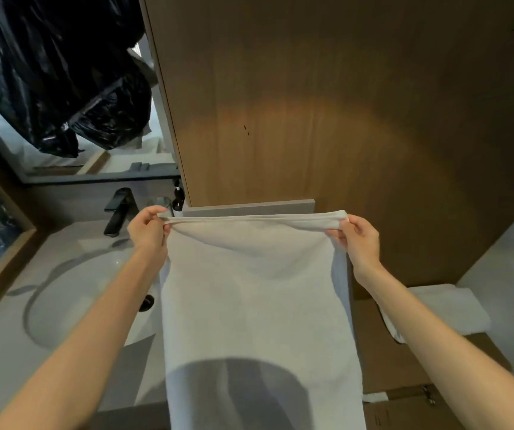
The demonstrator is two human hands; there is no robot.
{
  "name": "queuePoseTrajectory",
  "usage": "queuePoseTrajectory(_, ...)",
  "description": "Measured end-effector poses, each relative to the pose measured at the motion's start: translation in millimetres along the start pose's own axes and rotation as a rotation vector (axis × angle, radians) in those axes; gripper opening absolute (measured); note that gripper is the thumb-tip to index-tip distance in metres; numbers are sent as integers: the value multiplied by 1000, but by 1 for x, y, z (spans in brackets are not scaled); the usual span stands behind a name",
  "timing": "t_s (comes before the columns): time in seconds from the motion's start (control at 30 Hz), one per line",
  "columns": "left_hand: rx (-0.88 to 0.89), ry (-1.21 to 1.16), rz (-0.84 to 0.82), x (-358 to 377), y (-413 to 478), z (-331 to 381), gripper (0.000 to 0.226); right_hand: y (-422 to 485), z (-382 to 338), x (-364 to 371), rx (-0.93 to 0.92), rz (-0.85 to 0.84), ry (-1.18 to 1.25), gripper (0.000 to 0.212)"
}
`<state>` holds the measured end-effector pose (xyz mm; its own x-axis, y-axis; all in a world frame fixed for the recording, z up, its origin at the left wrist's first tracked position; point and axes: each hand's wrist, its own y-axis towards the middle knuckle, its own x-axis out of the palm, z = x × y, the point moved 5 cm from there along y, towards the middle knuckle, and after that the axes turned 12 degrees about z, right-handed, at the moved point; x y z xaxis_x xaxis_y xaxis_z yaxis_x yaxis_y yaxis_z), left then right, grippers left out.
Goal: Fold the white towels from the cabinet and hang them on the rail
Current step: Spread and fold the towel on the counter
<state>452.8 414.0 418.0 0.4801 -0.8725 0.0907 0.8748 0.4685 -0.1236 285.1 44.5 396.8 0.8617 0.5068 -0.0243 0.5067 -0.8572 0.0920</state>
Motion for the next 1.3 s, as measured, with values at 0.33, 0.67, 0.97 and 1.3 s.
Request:
queuePoseTrajectory(0.33,-31,167,130,51,52,-88,49,61,102,60,219,-89,-116,18)
queuePoseTrajectory(0.67,-11,362,158,71,88,-158,37,89,163,94,222,-74,-440,19)
queuePoseTrajectory(0.97,519,810,-354,81,21,-186,39,54,154,113,-219,-30,-550,46)
queuePoseTrajectory(1.3,838,1284,-612,99,-22,-234,59,-34,202,173,-710,-627,-1149,53)
